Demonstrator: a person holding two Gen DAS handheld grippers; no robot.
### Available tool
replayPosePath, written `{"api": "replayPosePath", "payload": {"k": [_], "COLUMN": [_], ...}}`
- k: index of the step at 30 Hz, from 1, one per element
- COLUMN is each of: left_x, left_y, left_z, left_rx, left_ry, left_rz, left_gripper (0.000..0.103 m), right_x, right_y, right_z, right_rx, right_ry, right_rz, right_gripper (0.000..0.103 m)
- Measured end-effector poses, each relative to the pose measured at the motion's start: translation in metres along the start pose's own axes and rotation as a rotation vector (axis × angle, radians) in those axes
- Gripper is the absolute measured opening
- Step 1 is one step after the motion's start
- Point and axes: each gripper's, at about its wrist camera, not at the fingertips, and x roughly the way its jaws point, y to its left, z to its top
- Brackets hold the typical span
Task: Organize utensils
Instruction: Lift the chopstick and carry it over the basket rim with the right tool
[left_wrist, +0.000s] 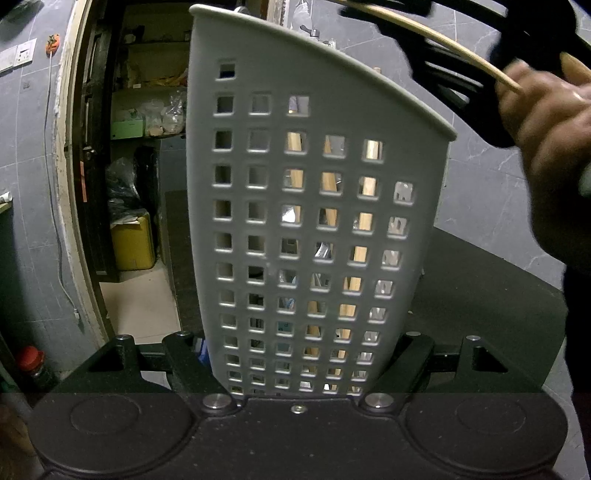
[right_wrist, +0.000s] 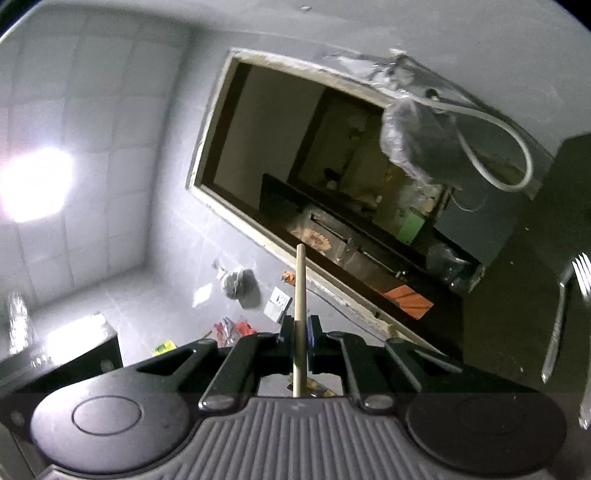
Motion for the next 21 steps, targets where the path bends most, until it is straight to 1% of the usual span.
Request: {"api": "replayPosePath", "payload": {"k": [3, 6, 9, 12, 17, 19, 21], "left_x": [0.0, 0.0, 0.0, -0.001, -0.001, 0.0, 0.0], "left_y": [0.0, 0.0, 0.0, 0.001, 0.002, 0.002, 0.002], "left_z": [0.0, 0.0, 0.0, 0.0, 0.0, 0.001, 0.0], "left_rx": [0.0, 0.0, -0.002, -0.002, -0.002, 0.002, 0.004], "left_ry": [0.0, 0.0, -0.001, -0.001, -0.001, -0.001, -0.001], "left_rz": [0.0, 0.0, -0.004, -0.005, -0.004, -0.002, -0.002], "left_gripper": [0.079, 0.079, 0.079, 0.079, 0.079, 0.079, 0.079], "right_x": [0.014, 0.028, 0.034, 0.03, 0.019, 0.01, 0.002], "right_y": [0.004, 0.004, -0.002, -0.005, -0.003, 0.005, 0.015], "right_z": [-0.001, -0.003, -0.005, -0.008, -0.007, -0.005, -0.002], "right_rx": [-0.031, -0.059, -0.049, -0.034, -0.045, -0.102, -0.18], "right_ry": [0.034, 0.068, 0.097, 0.104, 0.12, 0.146, 0.194], "right_rz": [0.019, 0.002, -0.011, 0.003, 0.01, -0.01, -0.052], "right_gripper": [0.008, 0.008, 0.008, 0.008, 0.008, 0.008, 0.008]}}
